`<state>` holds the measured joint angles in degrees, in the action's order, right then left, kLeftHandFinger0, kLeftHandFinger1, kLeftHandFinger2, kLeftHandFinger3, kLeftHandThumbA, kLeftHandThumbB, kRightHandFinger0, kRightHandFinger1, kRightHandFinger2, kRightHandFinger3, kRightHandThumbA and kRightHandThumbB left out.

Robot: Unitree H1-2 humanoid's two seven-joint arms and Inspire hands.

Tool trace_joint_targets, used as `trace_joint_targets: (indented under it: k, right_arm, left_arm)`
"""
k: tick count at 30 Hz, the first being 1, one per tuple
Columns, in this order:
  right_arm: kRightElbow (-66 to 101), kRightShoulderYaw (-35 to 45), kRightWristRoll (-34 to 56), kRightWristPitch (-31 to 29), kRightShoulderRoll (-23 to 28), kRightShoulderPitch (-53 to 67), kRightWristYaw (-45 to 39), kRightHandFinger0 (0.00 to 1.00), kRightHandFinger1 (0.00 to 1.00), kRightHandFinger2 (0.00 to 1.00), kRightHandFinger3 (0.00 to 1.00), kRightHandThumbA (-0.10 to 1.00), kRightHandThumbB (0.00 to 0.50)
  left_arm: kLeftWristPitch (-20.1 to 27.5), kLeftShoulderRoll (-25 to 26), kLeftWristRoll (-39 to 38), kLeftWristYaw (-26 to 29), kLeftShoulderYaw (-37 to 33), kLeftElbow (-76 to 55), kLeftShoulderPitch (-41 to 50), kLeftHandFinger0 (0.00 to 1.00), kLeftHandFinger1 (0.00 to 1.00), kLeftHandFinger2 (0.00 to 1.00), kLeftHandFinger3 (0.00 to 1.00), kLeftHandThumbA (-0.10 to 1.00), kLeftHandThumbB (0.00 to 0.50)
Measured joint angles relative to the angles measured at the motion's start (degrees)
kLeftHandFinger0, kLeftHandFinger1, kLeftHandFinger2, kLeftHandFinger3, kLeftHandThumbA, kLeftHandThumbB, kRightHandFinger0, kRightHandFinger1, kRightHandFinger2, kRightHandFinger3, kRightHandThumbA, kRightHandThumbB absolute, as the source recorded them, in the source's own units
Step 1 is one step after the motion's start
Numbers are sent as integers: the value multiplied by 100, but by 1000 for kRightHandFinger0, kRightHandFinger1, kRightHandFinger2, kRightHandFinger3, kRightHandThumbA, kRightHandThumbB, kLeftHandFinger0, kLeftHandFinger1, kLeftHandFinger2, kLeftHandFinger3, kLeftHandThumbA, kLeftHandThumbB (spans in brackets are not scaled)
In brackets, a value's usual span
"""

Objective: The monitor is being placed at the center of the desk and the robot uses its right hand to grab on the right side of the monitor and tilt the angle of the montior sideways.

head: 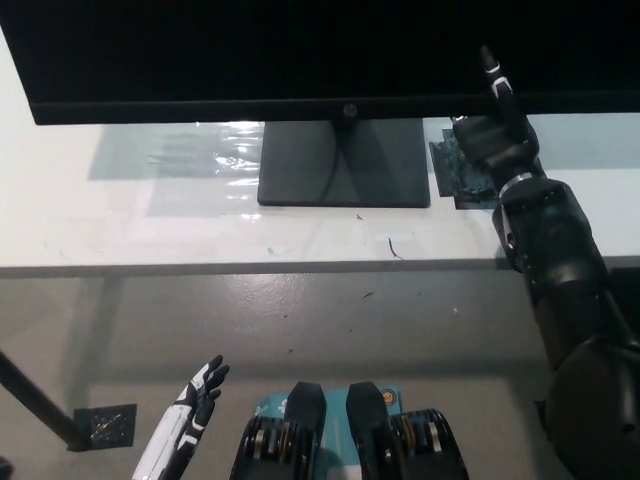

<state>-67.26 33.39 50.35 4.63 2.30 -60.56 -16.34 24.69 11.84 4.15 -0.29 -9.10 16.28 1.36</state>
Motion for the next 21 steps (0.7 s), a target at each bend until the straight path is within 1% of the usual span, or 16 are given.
trace_joint_targets:
  k: [3, 5, 7, 8, 11, 12, 13, 14, 16, 17, 21]
  right_arm:
    - [518, -82, -1, 56, -90, 296, 26, 1000, 1000, 1000, 1000, 1000, 444]
    - [1080, -159, -1, 94, -232, 648, 28, 1000, 1000, 1000, 1000, 1000, 444]
    - [1503, -232, -2, 123, -345, 929, 30, 1000, 1000, 1000, 1000, 1000, 447]
    - [1746, -298, -4, 130, -408, 1107, 30, 1000, 1000, 1000, 1000, 1000, 463]
    - [2445, -475, -19, 152, -553, 1681, 29, 1000, 1000, 1000, 1000, 1000, 464]
    - [2653, -532, -26, 169, -594, 1876, 30, 1000, 1000, 1000, 1000, 1000, 497]
    - [2929, -625, -54, 173, -630, 2143, 28, 1000, 1000, 1000, 1000, 1000, 498]
    - [3169, -708, -83, 173, -650, 2387, 27, 1000, 1000, 1000, 1000, 1000, 477]
    - [3519, -824, -138, 170, -671, 2808, 25, 1000, 1000, 1000, 1000, 1000, 481]
    - [3808, -924, -193, 164, -673, 3109, 22, 1000, 1000, 1000, 1000, 1000, 494]
    - [4677, -1211, -386, 121, -669, 4092, 14, 1000, 1000, 1000, 1000, 1000, 500]
  left_arm:
    - [-2, -2, -1, -3, 1, 1, -19, 1000, 1000, 1000, 1000, 1000, 316]
    - [-3, 0, -1, -3, 2, 3, -10, 1000, 1000, 1000, 1000, 1000, 316]
    - [-4, 0, -1, -3, 2, 3, -4, 1000, 1000, 1000, 1000, 1000, 328]
    - [-5, 0, -1, -3, 1, 4, -5, 1000, 1000, 1000, 1000, 1000, 327]
    - [-5, -2, -1, -4, 1, 4, -4, 1000, 1000, 1000, 1000, 1000, 326]
    - [-5, -1, -1, -4, 2, 5, -2, 1000, 1000, 1000, 1000, 1000, 328]
    - [-6, -2, -1, -4, 1, 6, -1, 1000, 1000, 1000, 1000, 1000, 329]
    - [-6, -4, -1, -4, 1, 6, -1, 1000, 1000, 1000, 1000, 1000, 329]
    - [-7, -3, -1, -5, 1, 7, 1, 1000, 1000, 1000, 1000, 1000, 329]
    - [-8, -3, -1, -5, 1, 8, 1, 1000, 1000, 1000, 1000, 1000, 329]
    - [-8, -4, -1, -6, 1, 9, 2, 1000, 1000, 1000, 1000, 1000, 328]
